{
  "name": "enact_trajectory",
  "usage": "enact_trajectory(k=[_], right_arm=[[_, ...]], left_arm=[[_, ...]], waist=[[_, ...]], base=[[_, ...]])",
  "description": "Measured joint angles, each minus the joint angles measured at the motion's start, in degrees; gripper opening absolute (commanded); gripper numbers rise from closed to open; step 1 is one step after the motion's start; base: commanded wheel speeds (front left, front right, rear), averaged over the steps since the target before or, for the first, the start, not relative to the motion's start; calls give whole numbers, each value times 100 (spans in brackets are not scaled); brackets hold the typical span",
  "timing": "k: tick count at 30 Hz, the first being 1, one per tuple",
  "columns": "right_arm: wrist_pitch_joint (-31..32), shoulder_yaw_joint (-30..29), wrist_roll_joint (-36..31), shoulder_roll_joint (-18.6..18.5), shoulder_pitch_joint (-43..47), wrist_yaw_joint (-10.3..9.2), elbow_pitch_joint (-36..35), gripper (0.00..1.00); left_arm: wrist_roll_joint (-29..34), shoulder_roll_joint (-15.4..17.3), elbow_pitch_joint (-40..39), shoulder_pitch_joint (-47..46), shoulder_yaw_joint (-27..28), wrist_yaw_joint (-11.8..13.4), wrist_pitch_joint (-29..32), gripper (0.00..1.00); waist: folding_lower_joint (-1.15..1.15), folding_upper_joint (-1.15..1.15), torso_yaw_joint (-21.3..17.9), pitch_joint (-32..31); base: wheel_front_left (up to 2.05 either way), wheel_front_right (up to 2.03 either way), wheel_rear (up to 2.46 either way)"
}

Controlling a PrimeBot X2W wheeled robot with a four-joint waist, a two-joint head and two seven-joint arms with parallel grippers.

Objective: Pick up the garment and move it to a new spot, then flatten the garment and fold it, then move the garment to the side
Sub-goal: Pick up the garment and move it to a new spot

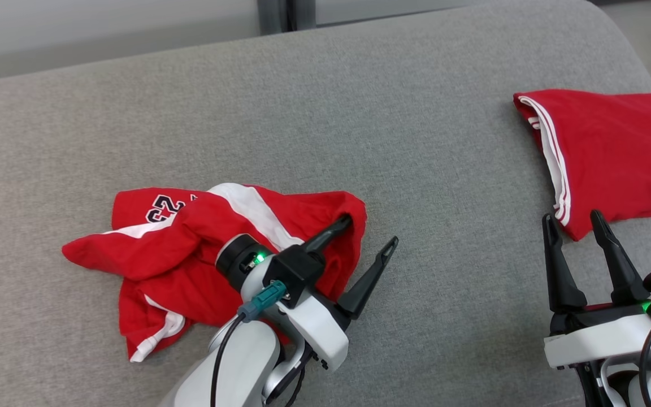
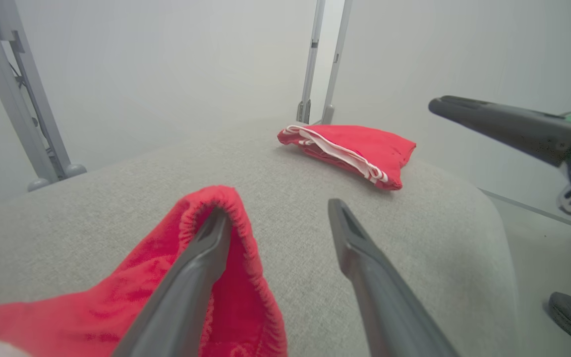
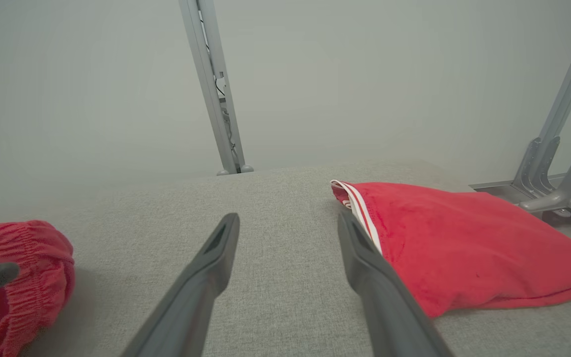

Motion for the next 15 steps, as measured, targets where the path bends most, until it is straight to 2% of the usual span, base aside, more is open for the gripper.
enact_trajectory(k=[5, 15], right_arm=[[57, -43, -36, 2, 66, 0, 19, 100], [230, -119, -52, -9, 306, 0, -22, 100]], left_arm=[[-174, 24, -227, 65, 212, 120, -118, 100], [-403, 498, -727, 690, 198, 159, 270, 100]], waist=[[0, 0, 160, -276], [0, 0, 543, -795]], base=[[0, 0, 0], [0, 0, 0]])
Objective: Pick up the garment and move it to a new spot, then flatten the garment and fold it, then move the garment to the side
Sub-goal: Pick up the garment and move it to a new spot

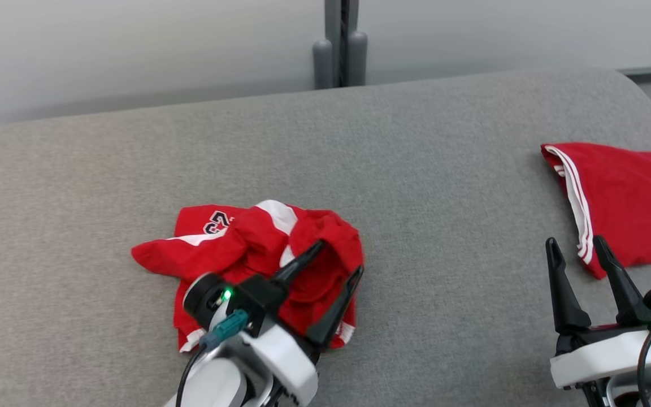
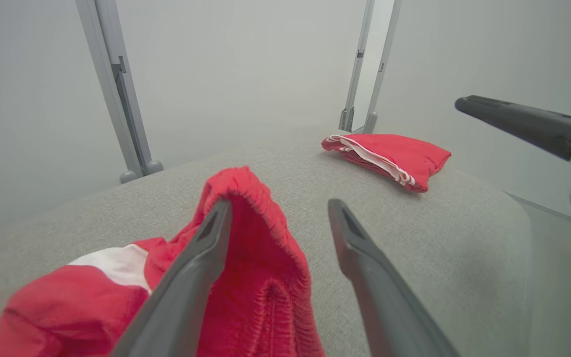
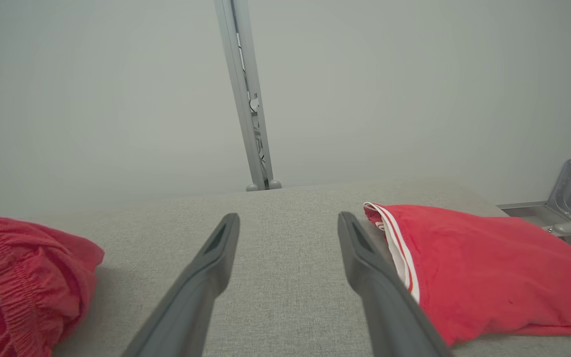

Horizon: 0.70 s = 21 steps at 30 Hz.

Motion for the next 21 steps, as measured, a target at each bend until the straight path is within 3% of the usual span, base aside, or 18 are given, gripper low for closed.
enact_trajectory(k=[7, 21], right_arm=[[104, -34, 0, -18, 175, 0, -69, 100], [293, -10, 2, -81, 492, 0, -140, 100]], left_arm=[[-102, 357, -442, 587, -8, 142, 272, 100], [-680, 1131, -996, 1557, 1610, 1314, -174, 100]], waist=[[0, 0, 259, -319], [0, 0, 602, -831]], base=[[0, 0, 0], [0, 0, 0]])
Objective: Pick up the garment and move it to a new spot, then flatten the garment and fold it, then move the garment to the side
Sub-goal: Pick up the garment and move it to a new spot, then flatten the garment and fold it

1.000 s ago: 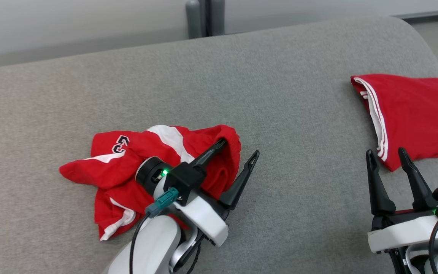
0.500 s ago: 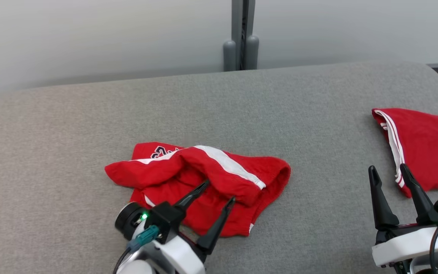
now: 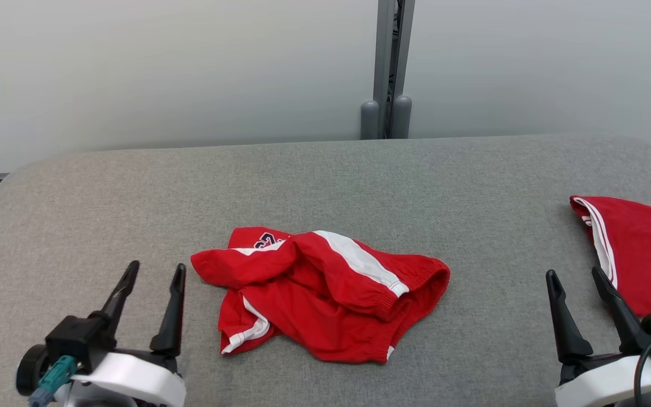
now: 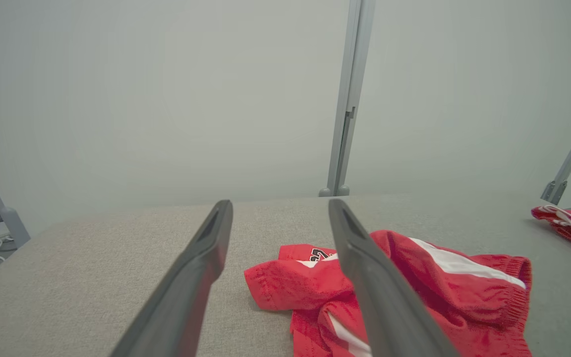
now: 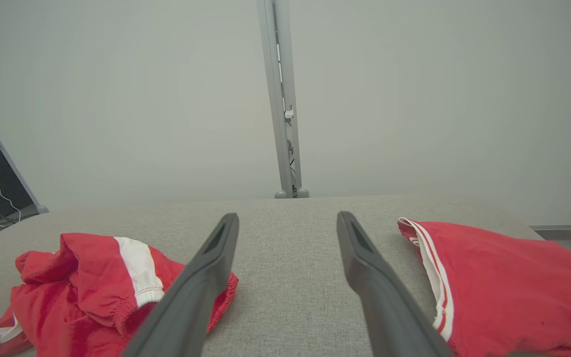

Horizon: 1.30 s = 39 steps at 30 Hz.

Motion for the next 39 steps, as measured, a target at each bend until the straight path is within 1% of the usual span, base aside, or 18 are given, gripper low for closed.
enact_trajectory(k=[4, 8, 22, 39], right_arm=[[44, 8, 7, -25, 43, 0, -32, 100], [87, 14, 24, -64, 130, 0, -41, 100], [196, 13, 52, -103, 429, 0, -105, 100], [237, -2, 60, -111, 474, 0, -143, 100]], left_arm=[[-115, 172, -197, 299, 344, 192, -76, 100], [-177, 331, -394, 491, 500, 258, -90, 100], [-322, 376, -627, 909, 387, 315, 163, 100], [-315, 454, -762, 992, 345, 434, 271, 100]], waist=[[0, 0, 86, -83], [0, 0, 136, -122], [0, 0, 47, -225], [0, 0, 73, -228]], base=[[0, 0, 0], [0, 0, 0], [0, 0, 0], [0, 0, 0]])
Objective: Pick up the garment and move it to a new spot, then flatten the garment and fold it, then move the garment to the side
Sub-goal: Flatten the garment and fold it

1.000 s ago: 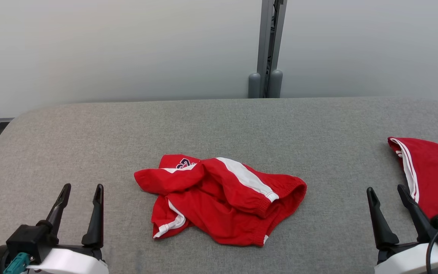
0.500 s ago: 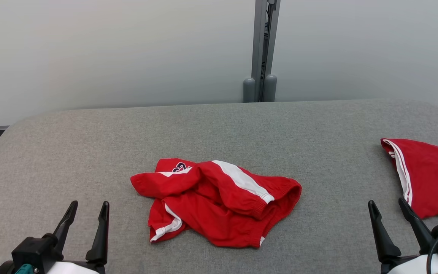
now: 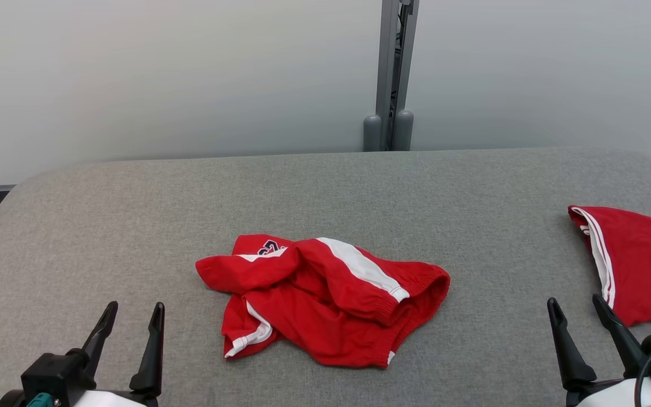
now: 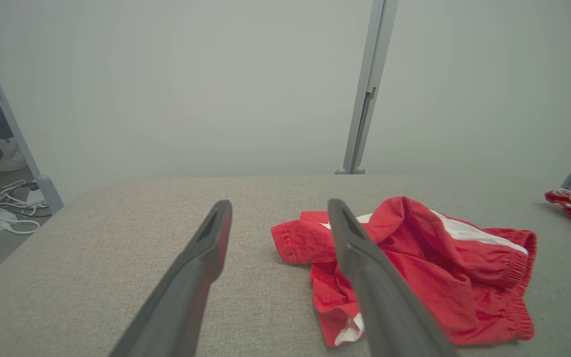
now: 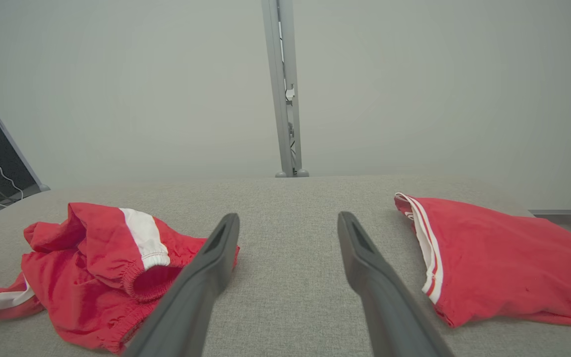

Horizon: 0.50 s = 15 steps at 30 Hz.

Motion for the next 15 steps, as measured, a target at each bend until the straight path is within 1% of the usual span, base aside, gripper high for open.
enact_trajectory(k=[11, 15], right_arm=[[47, 16, -8, 35, -8, 0, -30, 100], [100, 240, 36, -53, -144, 0, 14, 100]], left_arm=[[48, 42, -54, -31, -34, 76, 76, 100], [51, 37, -67, -130, -69, 74, 75, 100]], waist=[[0, 0, 84, 49], [0, 0, 156, 116]], base=[[0, 0, 0], [0, 0, 0]])
